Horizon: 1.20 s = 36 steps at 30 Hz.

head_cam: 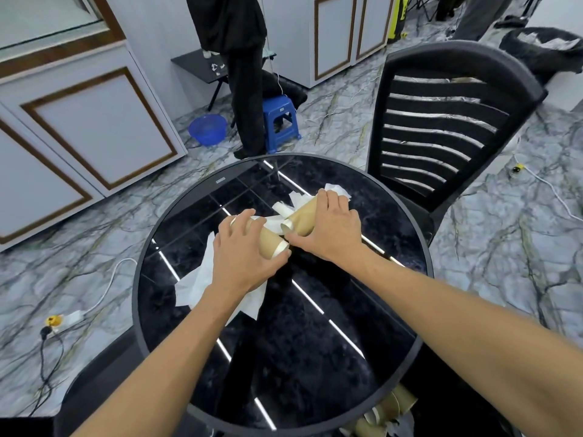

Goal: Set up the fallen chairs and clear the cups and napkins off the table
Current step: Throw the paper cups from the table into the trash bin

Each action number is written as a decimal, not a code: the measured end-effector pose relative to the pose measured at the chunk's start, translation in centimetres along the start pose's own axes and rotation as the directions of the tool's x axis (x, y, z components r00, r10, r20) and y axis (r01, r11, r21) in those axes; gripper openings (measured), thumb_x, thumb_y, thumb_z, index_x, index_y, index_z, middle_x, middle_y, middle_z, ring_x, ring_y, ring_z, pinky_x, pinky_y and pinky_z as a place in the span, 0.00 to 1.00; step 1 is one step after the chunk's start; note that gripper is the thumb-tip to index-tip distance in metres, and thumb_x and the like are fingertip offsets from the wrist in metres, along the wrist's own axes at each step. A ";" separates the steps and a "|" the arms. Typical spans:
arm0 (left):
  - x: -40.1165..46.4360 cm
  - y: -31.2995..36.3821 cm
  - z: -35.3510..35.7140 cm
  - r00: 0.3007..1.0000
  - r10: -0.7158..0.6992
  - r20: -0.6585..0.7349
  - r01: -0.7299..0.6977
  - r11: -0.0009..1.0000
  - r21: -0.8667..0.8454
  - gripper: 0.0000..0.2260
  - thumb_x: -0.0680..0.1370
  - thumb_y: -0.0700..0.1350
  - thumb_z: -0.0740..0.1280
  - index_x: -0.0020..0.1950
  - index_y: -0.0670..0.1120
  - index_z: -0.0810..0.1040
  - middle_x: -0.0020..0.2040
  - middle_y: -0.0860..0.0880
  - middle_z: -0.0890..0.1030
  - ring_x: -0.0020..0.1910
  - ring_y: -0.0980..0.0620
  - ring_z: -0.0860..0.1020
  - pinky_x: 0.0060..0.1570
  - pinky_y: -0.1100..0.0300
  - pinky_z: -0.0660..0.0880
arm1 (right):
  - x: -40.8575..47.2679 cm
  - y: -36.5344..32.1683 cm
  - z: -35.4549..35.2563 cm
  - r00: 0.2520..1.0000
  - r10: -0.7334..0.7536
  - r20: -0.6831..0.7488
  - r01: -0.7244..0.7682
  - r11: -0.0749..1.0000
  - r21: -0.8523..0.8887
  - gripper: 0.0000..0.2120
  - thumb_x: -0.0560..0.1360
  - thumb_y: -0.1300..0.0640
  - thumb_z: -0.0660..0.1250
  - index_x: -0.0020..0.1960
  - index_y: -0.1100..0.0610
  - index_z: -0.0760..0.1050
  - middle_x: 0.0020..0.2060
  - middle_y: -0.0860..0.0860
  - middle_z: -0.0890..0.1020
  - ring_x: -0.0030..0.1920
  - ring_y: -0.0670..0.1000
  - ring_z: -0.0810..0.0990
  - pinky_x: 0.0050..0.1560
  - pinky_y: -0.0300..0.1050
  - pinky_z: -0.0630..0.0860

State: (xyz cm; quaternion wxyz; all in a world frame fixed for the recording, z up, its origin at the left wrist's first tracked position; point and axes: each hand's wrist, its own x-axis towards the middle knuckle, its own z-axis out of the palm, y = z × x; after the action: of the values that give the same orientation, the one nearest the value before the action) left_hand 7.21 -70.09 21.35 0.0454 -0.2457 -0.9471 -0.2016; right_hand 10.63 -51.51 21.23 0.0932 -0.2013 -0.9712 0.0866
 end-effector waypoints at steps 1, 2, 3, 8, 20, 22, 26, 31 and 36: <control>-0.1 -0.1 0.0 1.000 0.005 -0.007 -0.005 1.000 -0.002 0.34 0.67 0.69 0.69 0.67 0.52 0.74 0.74 0.51 0.69 0.72 0.42 0.62 0.68 0.42 0.65 | -0.1 -0.1 0.0 1.000 0.008 -0.010 -0.008 1.000 0.007 0.54 0.64 0.22 0.60 0.73 0.63 0.63 0.65 0.55 0.74 0.62 0.59 0.73 0.54 0.54 0.73; -0.2 -0.1 0.1 1.000 0.009 -0.011 -0.009 1.000 -0.003 0.33 0.67 0.69 0.70 0.67 0.52 0.74 0.74 0.51 0.70 0.72 0.42 0.62 0.68 0.42 0.65 | -0.2 -0.2 0.1 1.000 0.012 -0.018 -0.012 1.000 0.016 0.54 0.63 0.23 0.61 0.73 0.64 0.64 0.64 0.55 0.74 0.62 0.59 0.73 0.53 0.54 0.73; -0.3 -0.1 0.1 1.000 0.014 -0.014 -0.015 1.000 -0.004 0.33 0.68 0.69 0.70 0.67 0.52 0.75 0.73 0.51 0.70 0.71 0.42 0.62 0.68 0.42 0.65 | -0.4 -0.3 0.1 1.000 0.013 -0.025 -0.012 1.000 0.026 0.54 0.63 0.24 0.62 0.73 0.64 0.64 0.64 0.55 0.74 0.61 0.59 0.73 0.53 0.53 0.74; -1.0 0.6 -0.6 0.999 0.045 -0.020 -0.045 0.999 -0.008 0.33 0.67 0.69 0.68 0.67 0.52 0.75 0.73 0.51 0.70 0.72 0.42 0.62 0.70 0.43 0.64 | -1.5 0.5 -1.5 0.998 0.001 -0.070 0.003 0.998 0.067 0.55 0.63 0.25 0.64 0.75 0.64 0.62 0.68 0.57 0.72 0.63 0.60 0.72 0.56 0.54 0.75; -6.0 12.3 -0.3 0.980 0.193 0.048 -0.190 0.979 -0.072 0.36 0.66 0.72 0.67 0.68 0.53 0.75 0.75 0.51 0.69 0.73 0.41 0.62 0.72 0.42 0.64 | -13.0 12.6 -8.7 0.992 0.089 -0.092 -0.085 0.995 0.048 0.54 0.65 0.24 0.62 0.76 0.63 0.59 0.69 0.53 0.70 0.65 0.56 0.69 0.61 0.51 0.75; -7.5 15.0 0.5 0.969 0.237 0.066 -0.231 0.969 -0.087 0.35 0.67 0.71 0.67 0.69 0.53 0.74 0.75 0.51 0.69 0.74 0.41 0.62 0.72 0.42 0.64 | -15.7 14.9 -9.2 0.988 0.134 -0.082 -0.130 0.990 0.052 0.55 0.65 0.24 0.63 0.77 0.62 0.59 0.70 0.53 0.70 0.67 0.55 0.69 0.61 0.52 0.76; -10.9 19.9 2.3 0.948 0.309 0.080 -0.298 0.947 -0.118 0.38 0.67 0.74 0.64 0.69 0.52 0.75 0.74 0.51 0.70 0.72 0.41 0.64 0.69 0.40 0.67 | -21.6 19.6 -9.8 0.978 0.196 -0.065 -0.193 0.980 0.057 0.56 0.64 0.23 0.63 0.76 0.63 0.62 0.70 0.55 0.71 0.69 0.57 0.69 0.64 0.54 0.76; -15.0 24.3 4.7 0.907 0.411 0.092 -0.396 0.907 -0.146 0.35 0.67 0.72 0.68 0.68 0.52 0.75 0.73 0.51 0.71 0.72 0.42 0.64 0.68 0.40 0.68 | -27.8 24.1 -9.6 0.968 0.252 -0.014 -0.251 0.967 0.031 0.54 0.63 0.23 0.62 0.74 0.62 0.63 0.70 0.54 0.71 0.68 0.57 0.68 0.66 0.53 0.73; -18.5 26.7 6.9 0.883 0.450 0.129 -0.427 0.888 -0.172 0.35 0.68 0.71 0.68 0.67 0.52 0.76 0.73 0.53 0.71 0.72 0.44 0.63 0.69 0.41 0.68 | -32.3 26.6 -8.3 0.955 0.290 0.061 -0.292 0.956 0.015 0.55 0.63 0.23 0.58 0.76 0.62 0.61 0.71 0.54 0.70 0.68 0.58 0.68 0.67 0.53 0.71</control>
State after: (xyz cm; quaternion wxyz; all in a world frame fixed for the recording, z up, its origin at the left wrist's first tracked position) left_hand 36.41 -54.30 21.22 -0.0058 -0.4724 -0.8507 -0.2303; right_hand 51.49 -39.51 19.04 0.0533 -0.3383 -0.9322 0.1167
